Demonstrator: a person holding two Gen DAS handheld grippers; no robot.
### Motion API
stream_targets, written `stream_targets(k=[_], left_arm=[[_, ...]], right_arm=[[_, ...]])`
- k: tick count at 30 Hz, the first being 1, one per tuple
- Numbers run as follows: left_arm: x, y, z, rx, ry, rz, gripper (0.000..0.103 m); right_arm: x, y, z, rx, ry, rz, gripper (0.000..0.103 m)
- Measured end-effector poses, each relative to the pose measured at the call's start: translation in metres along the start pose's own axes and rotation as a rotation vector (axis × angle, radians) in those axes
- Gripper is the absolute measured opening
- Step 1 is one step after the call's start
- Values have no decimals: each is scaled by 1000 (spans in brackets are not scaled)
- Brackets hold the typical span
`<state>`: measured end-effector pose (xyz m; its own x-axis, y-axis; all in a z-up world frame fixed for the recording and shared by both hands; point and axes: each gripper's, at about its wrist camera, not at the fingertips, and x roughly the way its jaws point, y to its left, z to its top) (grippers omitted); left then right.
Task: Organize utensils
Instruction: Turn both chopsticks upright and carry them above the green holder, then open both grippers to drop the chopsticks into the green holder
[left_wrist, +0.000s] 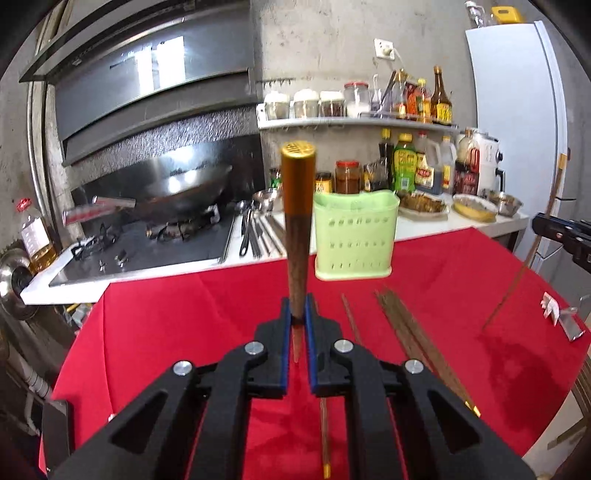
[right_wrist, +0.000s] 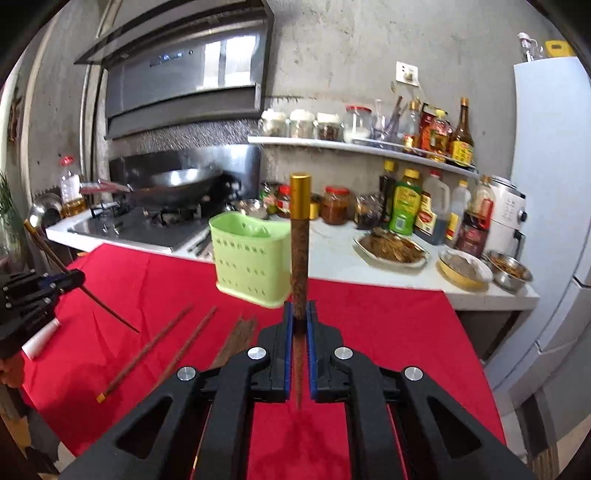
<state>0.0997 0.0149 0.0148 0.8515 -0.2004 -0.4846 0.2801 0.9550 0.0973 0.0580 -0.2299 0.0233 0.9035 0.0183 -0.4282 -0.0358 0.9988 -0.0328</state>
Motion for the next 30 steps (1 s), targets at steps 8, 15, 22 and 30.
stream_targets(k=[8, 15, 22, 30], left_arm=[[17, 9, 57, -17, -98, -54, 7], [38, -1, 139, -6, -206, -128, 7], [106, -30, 165, 25, -122, -164, 7], [167, -39, 145, 23, 46, -182, 7]], right_arm=[[42, 6, 42, -9, -63, 29, 7], [58, 8, 115, -13, -208, 52, 7], [109, 7, 135, 5, -191, 71, 7], [165, 11, 107, -16, -51, 65, 7]])
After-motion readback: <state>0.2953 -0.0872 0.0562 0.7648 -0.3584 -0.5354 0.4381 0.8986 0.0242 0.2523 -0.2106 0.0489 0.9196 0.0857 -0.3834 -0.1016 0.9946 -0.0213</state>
